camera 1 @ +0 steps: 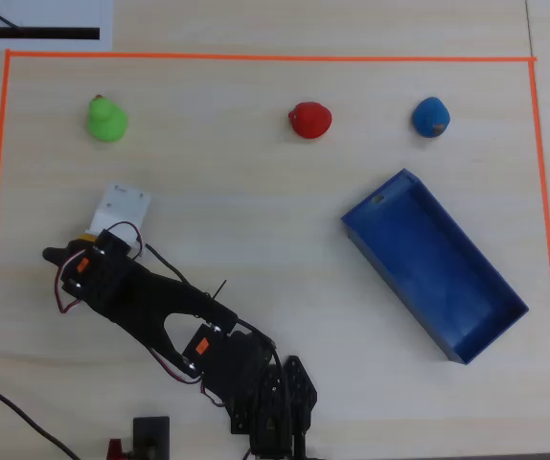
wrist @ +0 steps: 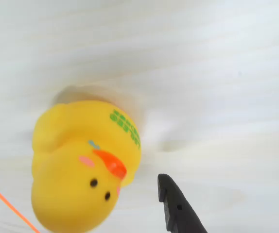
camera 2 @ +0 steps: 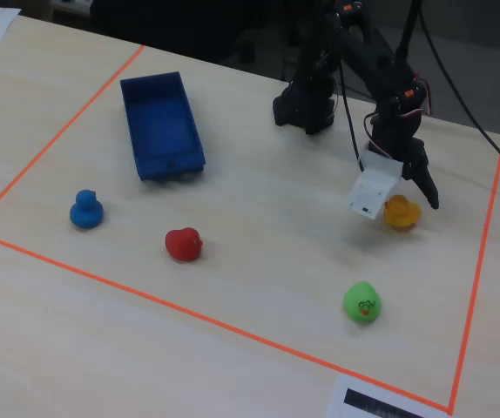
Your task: Grasp yellow duck and put it into box.
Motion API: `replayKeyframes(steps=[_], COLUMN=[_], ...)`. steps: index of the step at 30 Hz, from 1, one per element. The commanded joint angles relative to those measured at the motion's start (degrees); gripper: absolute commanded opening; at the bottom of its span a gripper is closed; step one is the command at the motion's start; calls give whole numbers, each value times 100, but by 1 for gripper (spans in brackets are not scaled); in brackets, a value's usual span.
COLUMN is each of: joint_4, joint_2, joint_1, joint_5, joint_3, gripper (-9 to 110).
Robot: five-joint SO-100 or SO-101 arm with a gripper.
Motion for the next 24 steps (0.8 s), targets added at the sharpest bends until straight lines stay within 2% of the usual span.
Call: replayKeyframes(steps=[1,8,13,14,16,17,18,24], joint_4=[-220,-527,-686,-721,-765,-765,-765,-264], joint_2=[-9,-176,-264,-272,-308,-316,-325,272], joint_1=[70,79,79,97,149,167,185,510], joint_5=[26,44,79,79,149,220,255,176], joint_3=[0,-18,-18,-18,-35,-53,-53,44], gripper=[48,47,43,39,19,6,0,0])
